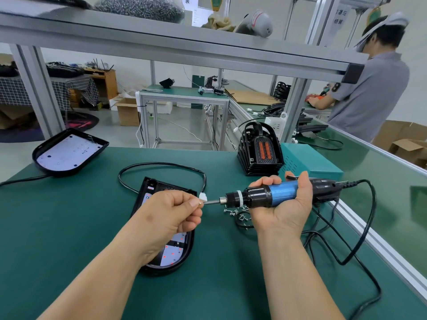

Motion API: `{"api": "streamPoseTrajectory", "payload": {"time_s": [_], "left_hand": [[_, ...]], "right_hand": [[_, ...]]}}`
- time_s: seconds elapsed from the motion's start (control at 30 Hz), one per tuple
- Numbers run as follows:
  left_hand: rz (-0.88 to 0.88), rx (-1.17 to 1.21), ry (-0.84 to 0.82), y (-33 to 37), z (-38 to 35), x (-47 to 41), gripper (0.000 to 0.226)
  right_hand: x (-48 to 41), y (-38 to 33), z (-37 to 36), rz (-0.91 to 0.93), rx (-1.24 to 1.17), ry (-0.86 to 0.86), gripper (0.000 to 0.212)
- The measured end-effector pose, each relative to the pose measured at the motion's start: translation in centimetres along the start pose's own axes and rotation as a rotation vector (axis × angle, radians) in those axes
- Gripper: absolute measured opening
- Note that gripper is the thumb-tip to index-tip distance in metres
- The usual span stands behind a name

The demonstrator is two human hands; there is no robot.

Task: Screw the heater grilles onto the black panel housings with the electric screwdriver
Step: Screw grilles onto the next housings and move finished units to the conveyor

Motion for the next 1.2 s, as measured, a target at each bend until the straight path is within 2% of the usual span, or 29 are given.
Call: {"api": "streamPoseTrajectory", "payload": {"time_s": [1.2], "left_hand": [[0.008,-0.122,0.082,-0.41,0.17,-0.53,0.026]], "right_hand": [[0.08,-0.17,-0.35,-0.011,-0.001,-0.015,0.024]]}}
Point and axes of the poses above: each hand's wrist, its own x-axis away from the middle knuckle, its own z-axis out of the back of the hand, y = z × x, the point moved 9 cm from there along -x, towards the middle knuckle, and after that the axes turned 14 degrees about z, right-handed, at the moved point
